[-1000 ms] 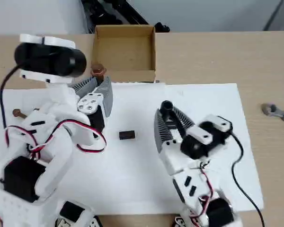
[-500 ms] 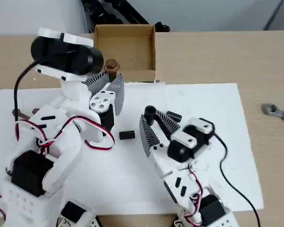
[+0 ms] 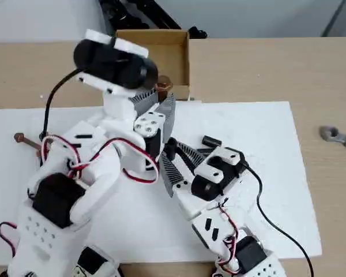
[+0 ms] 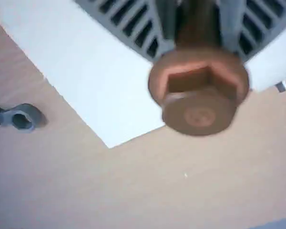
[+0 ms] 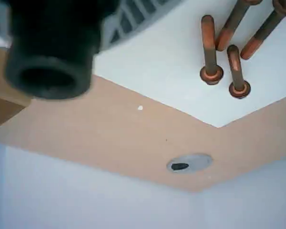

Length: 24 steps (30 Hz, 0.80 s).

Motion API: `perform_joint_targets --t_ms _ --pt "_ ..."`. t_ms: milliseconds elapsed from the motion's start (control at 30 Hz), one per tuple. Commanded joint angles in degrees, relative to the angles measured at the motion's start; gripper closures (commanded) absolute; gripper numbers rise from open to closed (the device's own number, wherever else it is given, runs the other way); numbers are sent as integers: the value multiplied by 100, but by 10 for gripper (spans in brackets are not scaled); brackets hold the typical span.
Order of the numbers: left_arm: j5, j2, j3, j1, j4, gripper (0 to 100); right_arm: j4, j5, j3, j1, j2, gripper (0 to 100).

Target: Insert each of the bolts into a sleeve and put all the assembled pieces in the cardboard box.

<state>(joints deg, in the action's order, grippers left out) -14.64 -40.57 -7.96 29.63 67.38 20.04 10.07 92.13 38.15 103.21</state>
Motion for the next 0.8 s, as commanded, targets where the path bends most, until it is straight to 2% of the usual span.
perform_joint_targets --t_ms 0,767 --pt "26 35 48 149 -220 994 -180 -62 -79 22 40 992" --pt "-105 18 -347 281 -141 994 -180 -62 -220 -4 57 992"
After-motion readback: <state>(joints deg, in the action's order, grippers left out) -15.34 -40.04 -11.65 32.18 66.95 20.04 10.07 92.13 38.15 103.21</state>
